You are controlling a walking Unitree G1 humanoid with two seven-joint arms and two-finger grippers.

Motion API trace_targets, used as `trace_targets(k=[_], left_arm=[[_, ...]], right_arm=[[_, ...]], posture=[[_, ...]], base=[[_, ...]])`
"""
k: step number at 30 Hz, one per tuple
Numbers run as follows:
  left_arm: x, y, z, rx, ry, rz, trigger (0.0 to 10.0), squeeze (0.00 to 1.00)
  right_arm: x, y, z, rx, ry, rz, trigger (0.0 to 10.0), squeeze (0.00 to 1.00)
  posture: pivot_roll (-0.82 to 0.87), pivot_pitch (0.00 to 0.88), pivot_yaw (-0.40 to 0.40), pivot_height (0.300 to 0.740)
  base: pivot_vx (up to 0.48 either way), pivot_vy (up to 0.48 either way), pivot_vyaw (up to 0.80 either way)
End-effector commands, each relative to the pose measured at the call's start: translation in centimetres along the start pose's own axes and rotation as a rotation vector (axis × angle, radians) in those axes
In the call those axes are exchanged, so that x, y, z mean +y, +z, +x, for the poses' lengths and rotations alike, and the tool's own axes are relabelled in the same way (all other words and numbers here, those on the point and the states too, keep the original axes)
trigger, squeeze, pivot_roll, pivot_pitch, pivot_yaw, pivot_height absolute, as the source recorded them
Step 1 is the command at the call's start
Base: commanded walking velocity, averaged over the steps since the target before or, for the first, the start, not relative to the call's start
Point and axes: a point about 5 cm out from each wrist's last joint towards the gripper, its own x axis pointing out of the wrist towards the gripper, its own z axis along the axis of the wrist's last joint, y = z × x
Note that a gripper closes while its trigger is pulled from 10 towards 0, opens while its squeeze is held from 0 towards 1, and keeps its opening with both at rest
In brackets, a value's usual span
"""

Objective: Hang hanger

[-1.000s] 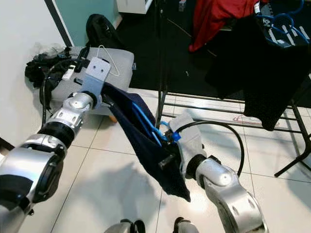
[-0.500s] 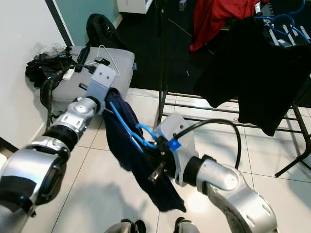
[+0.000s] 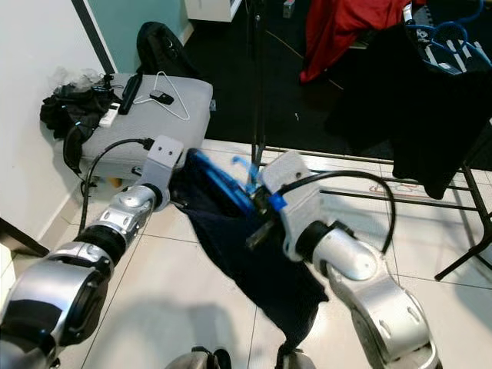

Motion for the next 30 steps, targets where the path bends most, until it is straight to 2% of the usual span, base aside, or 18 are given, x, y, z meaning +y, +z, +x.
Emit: trace_targets(k=[1, 3, 4, 6, 7, 8, 11, 13, 15, 16, 17, 18, 19, 20, 23, 26, 28, 30], left_arm=[[1.6, -0.8, -0.4, 0.004, 0.053, -0.029, 0.0, 0.00], [1.5, -0.8, -0.5, -0.013, 0.041, -0.038, 0.0, 0.00], [-0.3, 0.0, -0.5, -0.079, -0.101, -0.112, 0.0, 0.00], [-0.3, 0.0, -0.5, -0.079, -0.101, -0.112, 0.0, 0.00], [-3.4, 1.6, -1.5, -0.212, -0.366, -0.223, 0.0, 0.00], [-4.6, 2.3, -2.3, -0.266, -0.475, -0.257, 0.0, 0.00], [-6.8, 3.8, -4.6, -0.323, -0.650, -0.297, 0.0, 0.00], [-8.3, 4.2, -5.9, -0.307, -0.700, -0.237, 0.0, 0.00], [-8.3, 4.2, -5.9, -0.307, -0.700, -0.237, 0.0, 0.00], [-8.6, 4.0, -5.6, -0.283, -0.659, -0.183, 2.4, 0.00], [-8.5, 3.7, -4.9, -0.266, -0.579, -0.148, 3.2, 0.00], [-8.5, 3.7, -4.9, -0.266, -0.579, -0.148, 3.2, 0.00], [-8.2, 3.4, -3.9, -0.245, -0.489, -0.136, 0.7, 0.00], [-7.9, 3.2, -3.3, -0.229, -0.430, -0.129, 0.0, 0.00], [-8.1, 3.1, -2.8, -0.217, -0.412, -0.116, 0.0, 0.00], [-7.4, 3.3, -2.5, -0.217, -0.348, -0.073, 0.0, 0.00], [-7.4, 3.3, -2.5, -0.217, -0.348, -0.073, 0.0, 0.00], [-6.0, 3.5, -2.3, -0.209, -0.274, -0.077, 0.0, 0.00]], right_arm=[[-2.0, 0.5, 0.1, -0.060, -0.178, -0.019, 10.0, 0.00], [-2.4, 0.5, 0.4, -0.085, -0.233, -0.001, 10.0, 0.00], [-2.9, -0.1, 0.9, -0.101, -0.277, 0.026, 10.0, 0.00], [-2.9, -0.1, 0.9, -0.101, -0.277, 0.026, 10.0, 0.00], [-3.5, -1.2, 1.8, -0.150, -0.344, 0.092, 10.0, 0.00], [-3.7, -1.5, 2.0, -0.177, -0.369, 0.122, 10.0, 0.00], [-3.9, -1.6, 2.5, -0.254, -0.368, 0.242, 10.0, 0.00], [-3.5, -1.1, 3.3, -0.319, -0.274, 0.300, 10.0, 0.00], [-3.5, -1.1, 3.3, -0.319, -0.274, 0.300, 10.0, 0.00], [-2.8, -0.3, 3.6, -0.349, -0.193, 0.250, 10.0, 0.00], [-1.7, 0.3, 3.8, -0.360, -0.085, 0.183, 10.0, 0.00], [-1.7, 0.3, 3.8, -0.360, -0.085, 0.183, 10.0, 0.00], [-0.8, 0.6, 3.8, -0.364, -0.029, 0.104, 10.0, 0.00], [-0.3, 0.7, 3.8, -0.367, -0.001, 0.054, 10.0, 0.00], [0.3, 0.6, 3.7, -0.364, 0.031, 0.030, 10.0, 0.00], [1.9, -2.1, 3.9, -0.182, 0.149, -0.019, 10.0, 0.00], [1.9, -2.1, 3.9, -0.182, 0.149, -0.019, 10.0, 0.00], [1.5, -5.2, 3.8, -0.022, 0.088, 0.001, 10.0, 0.00]], posture=[[-0.06, 0.232, 0.052, 0.740], [-0.06, 0.231, 0.052, 0.740], [-0.05, 0.231, 0.049, 0.740], [-0.05, 0.231, 0.049, 0.740], [-0.05, 0.232, 0.046, 0.740], [-0.05, 0.232, 0.046, 0.740], [-0.04, 0.233, 0.035, 0.740], [-0.03, 0.232, 0.027, 0.740], [-0.03, 0.232, 0.027, 0.740], [-0.03, 0.232, 0.027, 0.740], [-0.03, 0.229, 0.019, 0.740], [-0.03, 0.229, 0.019, 0.740], [-0.04, 0.226, 0.019, 0.740], [-0.04, 0.226, 0.019, 0.740], [-0.04, 0.226, 0.019, 0.740], [-0.05, 0.222, 0.024, 0.740], [-0.05, 0.222, 0.024, 0.740], [-0.05, 0.219, 0.026, 0.740]], base=[[0.000, 0.000, 0.00], [0.000, 0.000, 0.00], [0.000, 0.000, 0.00], [0.000, 0.000, 0.00], [0.000, 0.000, 0.00], [0.000, 0.000, 0.00], [0.000, 0.000, 0.00], [0.000, 0.000, 0.00], [0.000, 0.000, 0.00], [0.000, 0.000, 0.00], [0.000, 0.000, 0.00], [0.000, 0.000, 0.00], [0.000, 0.000, 0.00], [0.000, 0.000, 0.00], [0.000, 0.000, 0.00], [0.000, 0.000, 0.00], [0.000, 0.000, 0.00], [0.000, 0.000, 0.00]])
